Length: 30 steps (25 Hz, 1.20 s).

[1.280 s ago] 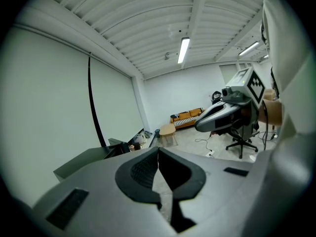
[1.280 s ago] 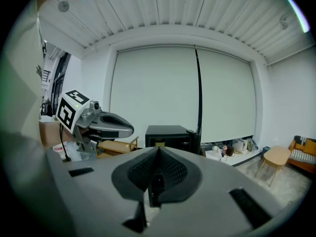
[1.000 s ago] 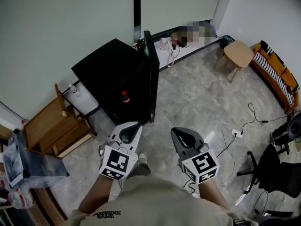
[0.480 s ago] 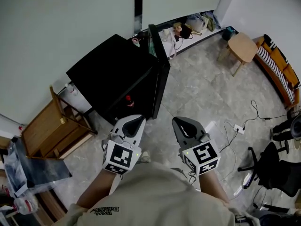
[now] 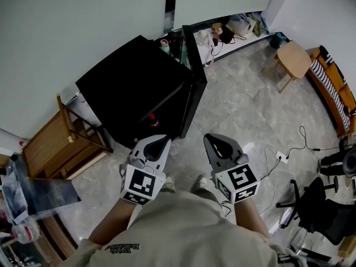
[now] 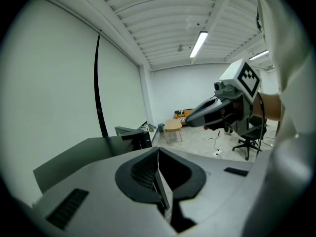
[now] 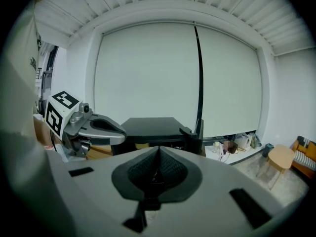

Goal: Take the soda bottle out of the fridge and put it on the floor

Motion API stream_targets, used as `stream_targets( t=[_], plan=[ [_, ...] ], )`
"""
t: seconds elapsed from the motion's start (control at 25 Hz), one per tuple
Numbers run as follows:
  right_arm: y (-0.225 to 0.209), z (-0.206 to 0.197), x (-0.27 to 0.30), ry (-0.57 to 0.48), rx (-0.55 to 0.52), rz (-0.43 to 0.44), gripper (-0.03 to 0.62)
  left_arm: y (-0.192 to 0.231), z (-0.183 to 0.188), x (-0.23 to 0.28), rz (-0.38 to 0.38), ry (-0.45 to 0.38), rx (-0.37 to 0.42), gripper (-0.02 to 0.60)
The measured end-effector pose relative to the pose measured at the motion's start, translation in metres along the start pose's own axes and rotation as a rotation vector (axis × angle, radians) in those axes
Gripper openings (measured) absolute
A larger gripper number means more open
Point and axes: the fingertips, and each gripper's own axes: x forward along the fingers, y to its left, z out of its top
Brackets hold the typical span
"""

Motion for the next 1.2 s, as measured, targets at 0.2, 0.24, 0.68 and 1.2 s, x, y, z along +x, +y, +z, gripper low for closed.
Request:
stream_targets(
  t=[0.2,0.24,0.68,1.2],
  plan=[
    [-0.017,-0.004,0.007,0.006,-0.025,0.076,-0.003,0.011,0.003,0.012,0.141,0.028,-0.031,0.008],
    [-0.021,-0.004,0.008,0.009,-0.028,0.092,-0.003,0.013,0.004,0.013,0.168,0.036,-0.044,0.008],
    [-0.056,-0.025,0.031,0.027,0.047,0.241,-0.003,0.027,-0.037,0.051,0.315,0.142,-0.207,0.174],
    [-0.089,-0.043,0.063,0.039,0.109,0.290,-0.003,0.068,-0.138,0.117,0.426,0.306,-0.279,0.256]
  ],
)
